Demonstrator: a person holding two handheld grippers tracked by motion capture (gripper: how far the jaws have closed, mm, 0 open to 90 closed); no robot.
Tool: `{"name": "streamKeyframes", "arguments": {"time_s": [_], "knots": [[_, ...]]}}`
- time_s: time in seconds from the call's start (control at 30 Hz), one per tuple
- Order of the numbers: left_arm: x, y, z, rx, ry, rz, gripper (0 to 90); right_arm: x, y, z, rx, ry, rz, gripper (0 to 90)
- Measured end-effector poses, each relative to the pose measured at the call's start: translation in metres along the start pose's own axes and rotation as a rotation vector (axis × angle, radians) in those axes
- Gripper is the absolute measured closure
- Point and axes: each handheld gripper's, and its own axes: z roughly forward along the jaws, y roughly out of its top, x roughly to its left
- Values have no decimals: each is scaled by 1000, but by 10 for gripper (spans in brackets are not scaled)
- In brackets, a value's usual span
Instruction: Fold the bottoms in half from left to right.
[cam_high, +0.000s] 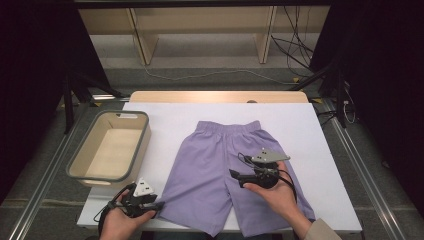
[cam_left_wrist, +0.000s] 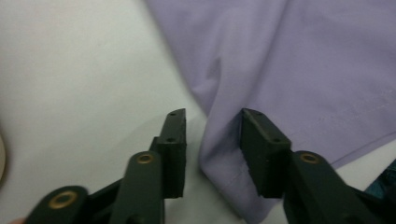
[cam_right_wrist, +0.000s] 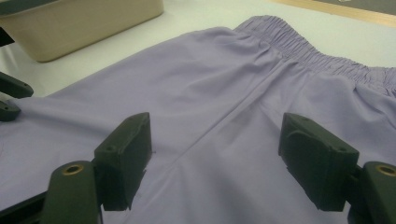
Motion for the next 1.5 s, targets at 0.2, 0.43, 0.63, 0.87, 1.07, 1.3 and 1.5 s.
{"name": "streamKeyframes", "arguments": {"time_s": [0.2,0.43,0.63,0.87,1.07,1.3,1.5], "knots": [[-6,4,2,16,-13,20,798,0,-2,-1,8,-4,1,268],[-7,5,3,21,-27,5,885,-1,-2,-2,8,-17,3,269],[-6,6,3,27,-34,-22,888,1,-1,1,21,-14,1,268],[-5,6,1,27,-46,-25,889,2,11,11,42,0,-21,265],[-5,7,-2,12,-52,-19,890,1,32,29,62,2,-51,257],[-5,7,-4,3,-58,-13,891,-2,60,67,74,13,-52,254],[-5,7,-6,-2,-63,-7,890,-6,77,104,112,15,-49,255]]}}
